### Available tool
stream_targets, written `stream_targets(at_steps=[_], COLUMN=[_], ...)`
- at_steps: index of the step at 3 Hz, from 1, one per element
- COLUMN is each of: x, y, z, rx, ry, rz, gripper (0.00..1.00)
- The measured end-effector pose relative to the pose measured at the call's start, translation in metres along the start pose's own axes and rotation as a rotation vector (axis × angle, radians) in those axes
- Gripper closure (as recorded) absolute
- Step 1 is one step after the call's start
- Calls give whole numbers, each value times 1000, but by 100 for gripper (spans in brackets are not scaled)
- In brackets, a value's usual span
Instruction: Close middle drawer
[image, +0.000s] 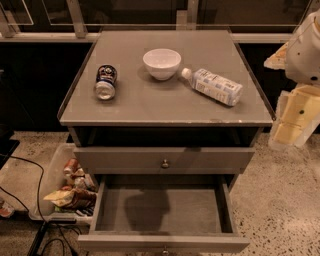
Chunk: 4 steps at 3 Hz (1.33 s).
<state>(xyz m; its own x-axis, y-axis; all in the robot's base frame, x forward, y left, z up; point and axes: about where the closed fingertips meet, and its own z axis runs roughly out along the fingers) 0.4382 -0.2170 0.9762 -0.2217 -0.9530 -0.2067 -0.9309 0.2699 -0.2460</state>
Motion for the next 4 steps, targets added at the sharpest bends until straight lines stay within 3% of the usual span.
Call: stream_targets(at_steps=[1,3,4], x=[4,54,74], y=[-3,8,28], z=[-2,33,57], rx=[12,-26,-26], ry=[-1,-1,-37], rz=[3,22,5], gripper=[0,0,16])
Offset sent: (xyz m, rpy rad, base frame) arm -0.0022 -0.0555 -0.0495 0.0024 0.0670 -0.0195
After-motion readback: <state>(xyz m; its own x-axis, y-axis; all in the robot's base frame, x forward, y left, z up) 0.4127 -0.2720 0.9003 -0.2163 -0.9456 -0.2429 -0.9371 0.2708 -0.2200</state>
